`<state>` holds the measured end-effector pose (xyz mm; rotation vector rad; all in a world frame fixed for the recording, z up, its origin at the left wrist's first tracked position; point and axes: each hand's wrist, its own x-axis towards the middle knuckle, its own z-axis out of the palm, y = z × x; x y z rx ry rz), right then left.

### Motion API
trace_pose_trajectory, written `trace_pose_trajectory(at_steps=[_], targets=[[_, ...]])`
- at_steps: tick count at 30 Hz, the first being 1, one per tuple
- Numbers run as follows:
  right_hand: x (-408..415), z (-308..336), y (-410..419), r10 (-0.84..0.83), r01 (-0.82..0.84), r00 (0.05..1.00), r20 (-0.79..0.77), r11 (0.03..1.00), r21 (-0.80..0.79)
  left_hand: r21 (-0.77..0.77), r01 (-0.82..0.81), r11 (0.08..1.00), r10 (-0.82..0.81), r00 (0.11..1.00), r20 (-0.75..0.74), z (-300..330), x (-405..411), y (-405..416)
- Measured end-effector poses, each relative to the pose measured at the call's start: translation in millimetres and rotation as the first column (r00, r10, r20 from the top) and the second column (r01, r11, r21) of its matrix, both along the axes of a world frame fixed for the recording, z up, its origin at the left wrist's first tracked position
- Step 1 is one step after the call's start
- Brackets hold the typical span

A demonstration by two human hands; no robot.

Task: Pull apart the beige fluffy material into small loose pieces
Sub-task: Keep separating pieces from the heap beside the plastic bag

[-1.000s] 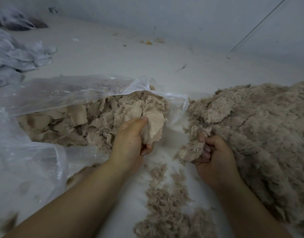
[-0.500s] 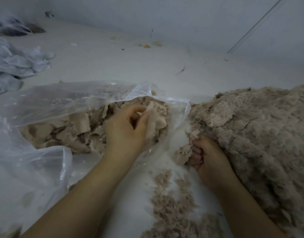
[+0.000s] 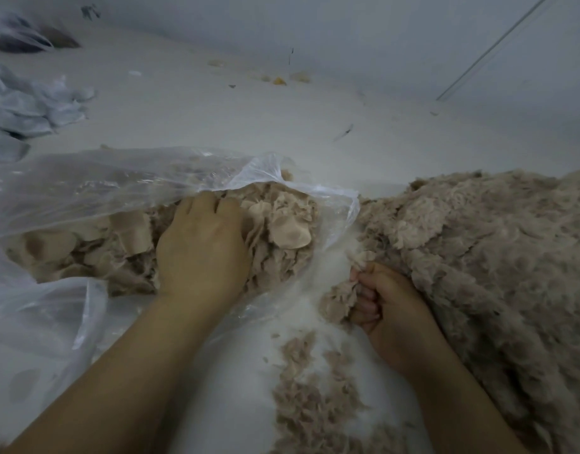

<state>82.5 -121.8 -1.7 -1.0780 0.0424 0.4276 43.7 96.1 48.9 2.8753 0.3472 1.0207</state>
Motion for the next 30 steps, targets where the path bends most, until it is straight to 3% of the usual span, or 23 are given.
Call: trace_pose_trajectory(at_steps=[3,6,10,14,16,18,21,24,27,30], targets=[[2,1,2,0.017,-0.017,1.0,0.015,1.0,-0.014,0.014,0.182,0.983,-0.182,0.967,0.177,2,-10,-20],[1,3,1,0.021,-0.021,1.0,-0.015,1.0,-0.011,0.019,0.368,0.93,-0.368,0.925,0.089,-9,-17,-43],[-1,7,1,0.023,-0.023,0.999,-0.047,1.0,0.0,-0.036,0.332,0.943,-0.334,0.937,-0.107,-17,-10,-40],[-1,8,3,-0.003,0.002,0.998,-0.056,1.0,-0.007,-0.142,0.341,0.929,-0.352,0.934,-0.064,-15,-8,-34],[-1,8,2,-0.006,0.005,0.999,-0.053,1.0,-0.009,-0.214,0.466,0.859,-0.478,0.879,-0.003,-18,-10,-43],[-2,7,2,0.015,-0.015,0.999,-0.033,1.0,-0.007,-0.379,0.546,0.747,-0.59,0.808,0.001,-21,-13,-55],[-3,6,0,0.051,-0.051,0.998,0.023,0.999,-0.011,-0.637,0.504,0.583,-0.675,0.737,-0.036,-30,-13,-69],[-4,6,-1,0.071,-0.072,0.997,0.026,0.997,0.032,-0.742,0.415,0.527,-0.646,0.763,-0.031,-35,-10,-74],[-5,6,-1,0.078,-0.08,0.996,0.034,0.995,0.053,-0.882,0.312,0.352,-0.618,0.786,0.031,-37,-6,-73],[-7,5,-1,0.093,-0.092,0.99,0.107,0.996,-0.018,-0.918,0.294,0.266,-0.6,0.796,0.081,-36,-7,-72]])
